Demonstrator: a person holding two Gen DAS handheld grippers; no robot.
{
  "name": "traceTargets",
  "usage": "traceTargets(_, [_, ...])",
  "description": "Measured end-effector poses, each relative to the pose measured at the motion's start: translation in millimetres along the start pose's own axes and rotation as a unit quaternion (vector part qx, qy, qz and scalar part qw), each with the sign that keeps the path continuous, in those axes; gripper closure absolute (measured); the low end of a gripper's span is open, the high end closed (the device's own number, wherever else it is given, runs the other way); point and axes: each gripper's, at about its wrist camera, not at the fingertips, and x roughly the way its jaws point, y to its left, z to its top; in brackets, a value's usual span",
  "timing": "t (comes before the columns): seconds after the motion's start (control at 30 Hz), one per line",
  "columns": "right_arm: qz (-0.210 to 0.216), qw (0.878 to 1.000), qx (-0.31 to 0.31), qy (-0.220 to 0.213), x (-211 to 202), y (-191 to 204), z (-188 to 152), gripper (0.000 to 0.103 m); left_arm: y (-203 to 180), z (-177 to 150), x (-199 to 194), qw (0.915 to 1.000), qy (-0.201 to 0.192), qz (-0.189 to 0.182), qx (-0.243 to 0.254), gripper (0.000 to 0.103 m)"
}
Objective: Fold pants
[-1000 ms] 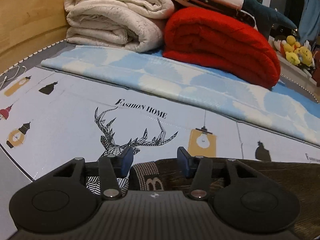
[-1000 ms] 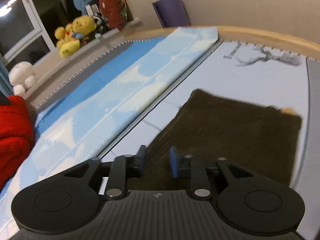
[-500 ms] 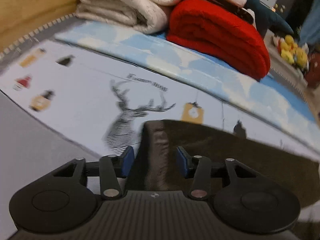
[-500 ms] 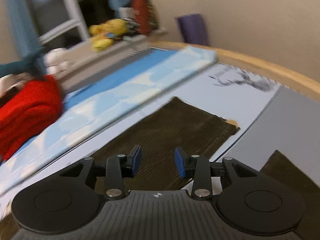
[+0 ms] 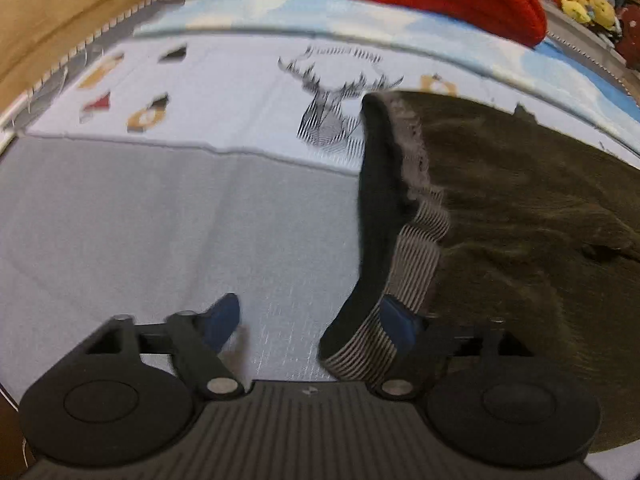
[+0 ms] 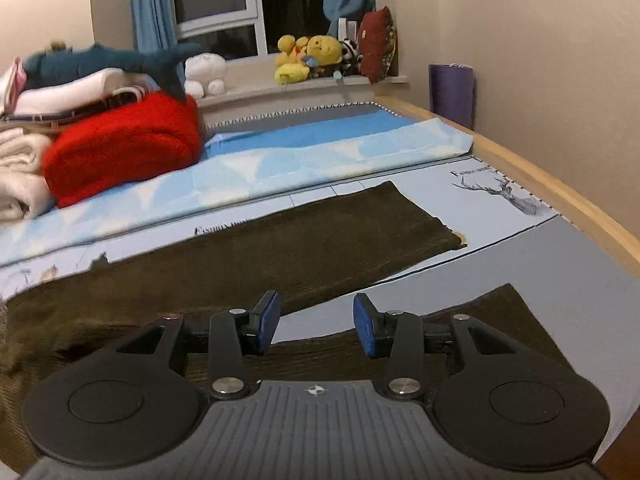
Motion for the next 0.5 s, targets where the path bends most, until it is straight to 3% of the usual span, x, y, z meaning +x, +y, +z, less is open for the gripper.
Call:
traceTargets(0.1, [-0.006, 1.0, 0.005, 0.023, 6.1, -2.4, -5.9, 0.058, 3.3, -2.1, 15.9, 0.9985, 0.051, -0.015, -0.01, 0.022])
traceTargets(0.3, [-0.008, 0.998, 0.033, 0.054, 13.6, -4.5, -16.4, 0.058, -2.2, -11.3, 32.2, 0.9941, 0.087, -0.065, 0.007, 0.026])
traceTargets(0.33, [-0.01, 0.998, 0.032, 0.056, 13.8, -3.6, -17.5, 0.058, -5.6, -12.7, 34.1, 0.9931, 0.094, -0.068, 0.015, 0.033])
traceTargets(0.37, [-0.012, 0.998, 0.03, 0.058, 14.3, -2.6, -18.4, 0.058, -8.4, -14.5, 32.4, 0.9931, 0.089, -0.07, 0.03, 0.049])
traceTargets(0.43, [-0.015, 0.998, 0.025, 0.06, 15.3, 0.1, -19.8, 0.058, -15.5, -16.8, 26.5, 0.9916, 0.078, -0.086, 0.057, 0.067])
traceTargets(0.5, [-0.017, 0.998, 0.021, 0.063, 17.3, 1.1, -19.7, 0.058, -15.6, -18.6, 20.9, 0.9924, 0.07, -0.081, 0.06, 0.073])
